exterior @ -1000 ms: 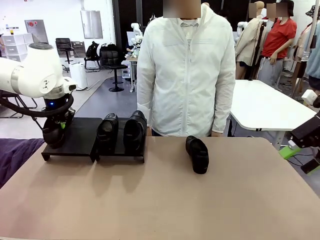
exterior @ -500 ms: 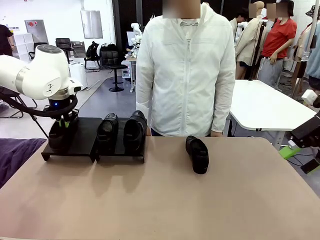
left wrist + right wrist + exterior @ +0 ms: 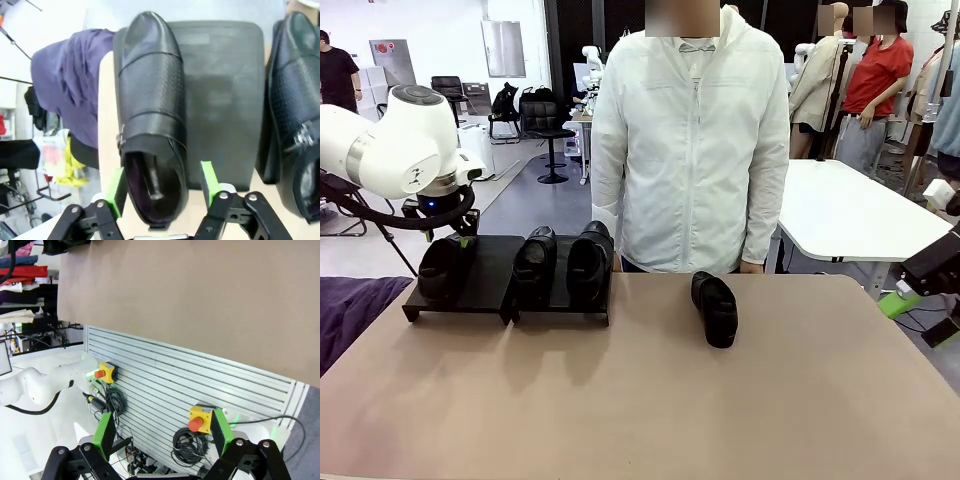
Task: Organize the shoes by placing them on the stand.
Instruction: Place the Shoe from the middle of the table onto the Shoes Stand.
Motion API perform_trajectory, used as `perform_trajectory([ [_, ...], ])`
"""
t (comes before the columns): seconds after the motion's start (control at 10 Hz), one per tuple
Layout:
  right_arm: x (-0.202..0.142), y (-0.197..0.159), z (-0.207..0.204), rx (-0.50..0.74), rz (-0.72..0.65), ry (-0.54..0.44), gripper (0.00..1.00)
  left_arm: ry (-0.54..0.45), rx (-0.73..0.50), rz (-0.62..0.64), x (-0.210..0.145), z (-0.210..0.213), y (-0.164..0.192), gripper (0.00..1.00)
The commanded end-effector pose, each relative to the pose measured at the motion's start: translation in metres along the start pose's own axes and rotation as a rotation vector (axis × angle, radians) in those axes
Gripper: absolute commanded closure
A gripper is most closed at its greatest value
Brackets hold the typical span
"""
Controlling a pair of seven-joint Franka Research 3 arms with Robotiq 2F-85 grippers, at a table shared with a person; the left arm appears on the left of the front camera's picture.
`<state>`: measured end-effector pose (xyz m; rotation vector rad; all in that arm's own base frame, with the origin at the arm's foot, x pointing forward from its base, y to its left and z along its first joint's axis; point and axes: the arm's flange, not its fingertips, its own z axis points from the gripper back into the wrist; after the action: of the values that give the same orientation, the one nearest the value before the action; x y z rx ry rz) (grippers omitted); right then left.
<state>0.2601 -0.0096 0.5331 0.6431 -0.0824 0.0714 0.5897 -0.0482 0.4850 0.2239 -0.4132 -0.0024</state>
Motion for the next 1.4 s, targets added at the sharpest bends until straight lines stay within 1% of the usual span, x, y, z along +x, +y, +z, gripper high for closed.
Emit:
perform_trajectory([
  [0.0,0.001,0.003,0.003,0.011,-0.012,0.000,0.00,0.021,-0.072,-0.077,-0.033,0.038,0.008,0.00],
  [0.1,0.001,0.003,0.003,0.011,-0.012,0.000,0.00,-0.012,-0.091,-0.077,-0.053,0.064,0.017,0.00],
  [0.2,0.001,0.003,0.003,0.011,-0.012,0.000,0.00,-0.034,-0.173,-0.130,-0.079,0.091,0.030,0.00],
  [0.3,0.001,0.003,0.003,0.011,-0.012,0.000,0.00,0.022,-0.321,-0.249,-0.110,0.120,0.050,0.00],
  [0.4,0.001,0.003,0.003,0.011,-0.012,0.000,0.00,0.065,-0.453,-0.337,-0.132,0.141,0.072,0.00],
  [0.5,0.001,0.003,0.003,0.011,-0.012,0.000,0.00,0.153,-0.541,-0.406,-0.150,0.157,0.094,0.00],
  [0.6,0.001,0.003,0.003,0.011,-0.012,0.000,0.00,0.231,-0.573,-0.411,-0.168,0.169,0.113,0.00],
  [0.7,0.001,0.003,0.003,0.011,-0.012,0.000,0.00,0.319,-0.575,-0.389,-0.194,0.178,0.130,0.00],
  [0.8,0.001,0.003,0.003,0.011,-0.012,0.000,0.00,0.344,-0.538,-0.328,-0.223,0.182,0.136,0.00],
  [0.9,0.001,0.003,0.003,0.011,-0.012,0.000,0.00,0.292,-0.546,-0.320,-0.246,0.184,0.134,0.00],
  [1.0,0.001,0.003,0.003,0.011,-0.012,0.000,0.00,0.236,-0.510,-0.297,-0.260,0.180,0.128,0.00],
  [1.1,0.001,0.003,0.003,0.011,-0.012,0.000,0.00,0.318,-0.594,-0.341,-0.238,0.183,0.146,0.00],
  [1.3,0.001,0.003,0.003,0.011,-0.012,0.000,0.00,0.318,-0.594,-0.341,-0.238,0.183,0.146,0.00],
])
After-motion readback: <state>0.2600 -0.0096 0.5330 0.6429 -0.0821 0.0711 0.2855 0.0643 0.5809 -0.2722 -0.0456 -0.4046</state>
